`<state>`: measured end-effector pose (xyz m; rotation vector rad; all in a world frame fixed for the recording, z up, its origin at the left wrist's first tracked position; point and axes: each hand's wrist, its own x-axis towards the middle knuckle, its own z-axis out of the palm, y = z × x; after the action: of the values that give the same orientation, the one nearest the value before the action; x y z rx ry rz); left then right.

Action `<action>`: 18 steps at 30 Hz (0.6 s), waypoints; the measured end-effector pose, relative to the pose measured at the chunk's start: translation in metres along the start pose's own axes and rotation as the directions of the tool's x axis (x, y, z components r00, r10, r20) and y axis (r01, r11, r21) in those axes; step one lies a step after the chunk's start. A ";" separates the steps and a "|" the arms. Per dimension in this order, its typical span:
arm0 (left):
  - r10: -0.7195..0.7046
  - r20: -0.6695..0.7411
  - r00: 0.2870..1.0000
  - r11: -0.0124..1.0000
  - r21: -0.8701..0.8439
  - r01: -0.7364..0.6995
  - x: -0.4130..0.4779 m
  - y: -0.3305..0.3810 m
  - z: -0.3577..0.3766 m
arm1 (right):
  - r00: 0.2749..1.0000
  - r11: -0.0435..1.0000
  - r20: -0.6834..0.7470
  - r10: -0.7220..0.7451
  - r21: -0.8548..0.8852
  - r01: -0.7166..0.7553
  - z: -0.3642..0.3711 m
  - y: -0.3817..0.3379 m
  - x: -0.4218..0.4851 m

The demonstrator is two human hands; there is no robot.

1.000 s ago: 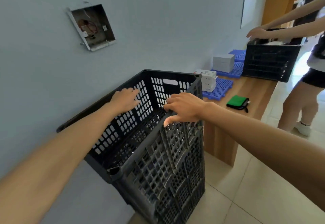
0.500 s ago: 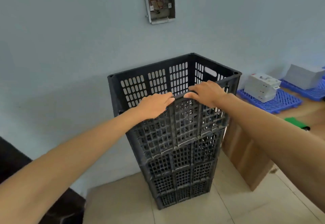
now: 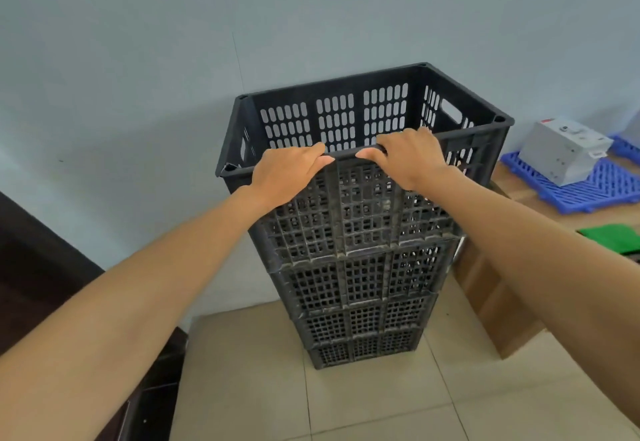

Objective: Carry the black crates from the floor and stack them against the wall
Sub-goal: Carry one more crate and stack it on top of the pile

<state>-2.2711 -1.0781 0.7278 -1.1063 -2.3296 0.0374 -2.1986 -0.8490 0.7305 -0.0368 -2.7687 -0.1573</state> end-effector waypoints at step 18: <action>-0.050 0.095 0.994 0.995 -0.079 0.058 -0.008 -0.001 -0.002 | 0.981 0.997 0.191 0.039 0.064 -0.052 -0.003 -0.011 0.006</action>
<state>-2.2675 -1.0849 0.7260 -1.1016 -2.4619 -0.0272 -2.2041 -0.8602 0.7339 -0.1028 -2.9582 -0.0485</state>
